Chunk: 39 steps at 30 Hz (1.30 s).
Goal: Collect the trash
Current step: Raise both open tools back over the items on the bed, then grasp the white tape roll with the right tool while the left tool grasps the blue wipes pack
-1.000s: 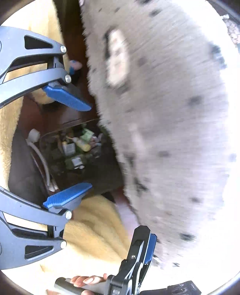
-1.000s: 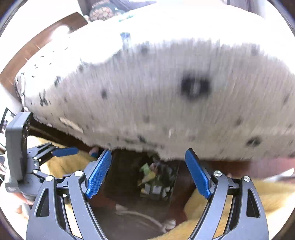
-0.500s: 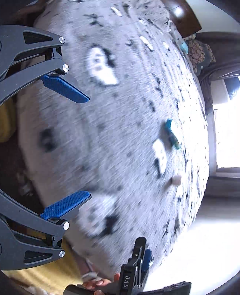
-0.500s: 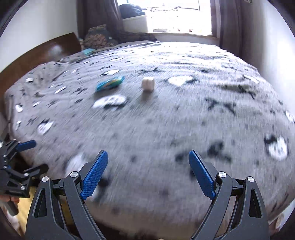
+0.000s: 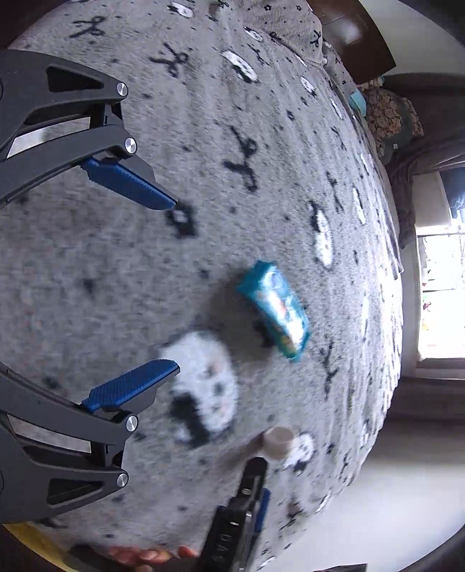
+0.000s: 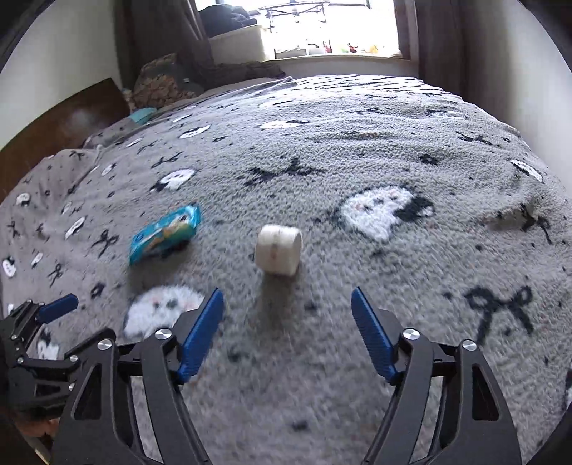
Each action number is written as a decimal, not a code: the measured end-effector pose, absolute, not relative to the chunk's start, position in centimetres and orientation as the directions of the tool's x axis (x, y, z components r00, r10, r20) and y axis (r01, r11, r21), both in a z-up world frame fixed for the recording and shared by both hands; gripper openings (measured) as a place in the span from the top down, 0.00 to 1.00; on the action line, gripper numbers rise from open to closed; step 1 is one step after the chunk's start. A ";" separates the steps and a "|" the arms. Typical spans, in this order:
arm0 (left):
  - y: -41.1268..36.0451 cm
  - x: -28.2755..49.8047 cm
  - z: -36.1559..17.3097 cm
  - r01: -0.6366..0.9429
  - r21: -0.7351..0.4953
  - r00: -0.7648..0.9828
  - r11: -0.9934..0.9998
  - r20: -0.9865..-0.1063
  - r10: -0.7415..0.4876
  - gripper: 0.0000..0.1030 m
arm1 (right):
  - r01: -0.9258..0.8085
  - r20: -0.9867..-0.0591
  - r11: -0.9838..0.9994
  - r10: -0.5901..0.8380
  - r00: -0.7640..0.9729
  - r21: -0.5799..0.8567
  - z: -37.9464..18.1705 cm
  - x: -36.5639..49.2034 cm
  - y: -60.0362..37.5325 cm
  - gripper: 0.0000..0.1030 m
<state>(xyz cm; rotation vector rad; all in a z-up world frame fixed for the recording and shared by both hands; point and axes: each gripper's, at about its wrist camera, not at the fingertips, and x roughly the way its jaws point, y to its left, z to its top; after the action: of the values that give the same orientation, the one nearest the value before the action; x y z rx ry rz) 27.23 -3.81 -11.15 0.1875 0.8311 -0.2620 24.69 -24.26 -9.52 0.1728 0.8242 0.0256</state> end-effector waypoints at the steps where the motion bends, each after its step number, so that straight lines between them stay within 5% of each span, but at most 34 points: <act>1: -4.2 28.0 -11.1 0.300 0.065 0.660 0.952 -0.734 -0.158 0.22 | 0.048 -0.729 0.985 0.088 0.679 0.163 -9.7 25.4 -24.0 0.31; 4: -5.6 30.4 -11.5 0.314 0.112 0.696 0.943 -0.703 -0.148 0.21 | 0.078 -0.734 0.982 0.075 0.675 0.172 -10.5 27.1 -23.8 0.36; 11: -8.1 34.9 -12.2 0.330 0.127 0.670 0.935 -0.730 -0.137 0.22 | 0.085 -0.747 0.970 0.117 0.655 0.227 -11.4 28.7 -24.8 0.74; 14: -8.7 35.8 -12.5 0.352 0.128 0.644 0.927 -0.752 -0.140 0.26 | 0.072 -0.744 0.966 0.142 0.653 0.247 -11.4 28.7 -25.1 0.75; 18: -9.0 36.4 -12.9 0.391 0.058 0.578 0.919 -0.792 -0.196 0.60 | 0.049 -0.741 0.970 0.150 0.655 0.240 -10.7 27.7 -25.2 0.75; 19: -9.1 36.2 -12.9 0.397 0.052 0.573 0.916 -0.794 -0.203 0.62 | 0.039 -0.738 0.974 0.141 0.660 0.221 -10.3 27.1 -25.2 0.75; 39: -4.8 17.1 -5.3 0.482 -0.035 0.654 0.876 -0.650 -0.386 0.65 | -0.187 -0.598 0.980 0.194 0.778 0.075 -4.6 8.1 -25.2 0.75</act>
<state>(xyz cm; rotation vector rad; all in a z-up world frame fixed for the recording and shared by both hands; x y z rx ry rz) 17.09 -4.75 -5.29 0.1452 0.7022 -0.4939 8.06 -25.18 -4.60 0.0115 0.6481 0.2060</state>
